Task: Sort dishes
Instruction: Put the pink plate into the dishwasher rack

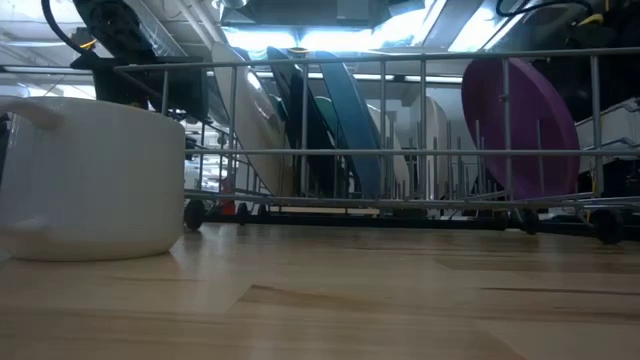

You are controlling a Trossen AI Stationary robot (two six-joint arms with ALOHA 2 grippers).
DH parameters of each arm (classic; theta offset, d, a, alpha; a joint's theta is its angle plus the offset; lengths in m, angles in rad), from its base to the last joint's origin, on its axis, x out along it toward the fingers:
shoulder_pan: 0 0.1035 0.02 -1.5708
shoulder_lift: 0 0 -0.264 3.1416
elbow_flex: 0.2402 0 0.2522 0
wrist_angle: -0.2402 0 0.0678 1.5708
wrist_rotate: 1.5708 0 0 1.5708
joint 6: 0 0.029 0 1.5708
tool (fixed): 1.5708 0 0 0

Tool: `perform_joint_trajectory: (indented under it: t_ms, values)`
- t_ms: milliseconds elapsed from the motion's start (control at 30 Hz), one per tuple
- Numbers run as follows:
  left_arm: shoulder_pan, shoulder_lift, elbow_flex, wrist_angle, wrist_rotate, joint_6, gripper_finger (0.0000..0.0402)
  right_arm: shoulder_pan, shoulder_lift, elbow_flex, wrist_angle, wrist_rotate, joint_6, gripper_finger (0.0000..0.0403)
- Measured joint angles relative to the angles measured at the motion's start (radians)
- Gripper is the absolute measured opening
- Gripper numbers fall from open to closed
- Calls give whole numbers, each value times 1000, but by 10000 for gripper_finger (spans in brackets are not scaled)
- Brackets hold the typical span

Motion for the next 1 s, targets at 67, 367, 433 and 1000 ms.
perform_joint_trajectory:
  t_ms: [67, 367, 433, 1000]
  values:
    - [0, -4, 0, -2, 4, -11, 5, 0, 0, 0, -9, 0, 0, 127]
    - [-3, -101, 12, -32, 7, -99, 3, 0, 0, 0, -19, 0, 0, 127]
    - [-3, -138, 18, -30, 17, -127, 2, 0, 0, 0, -19, 0, 0, 127]
    - [-4, -538, 23, -136, 11, -254, 0, 0, 0, 0, -25, 0, 0, 127]
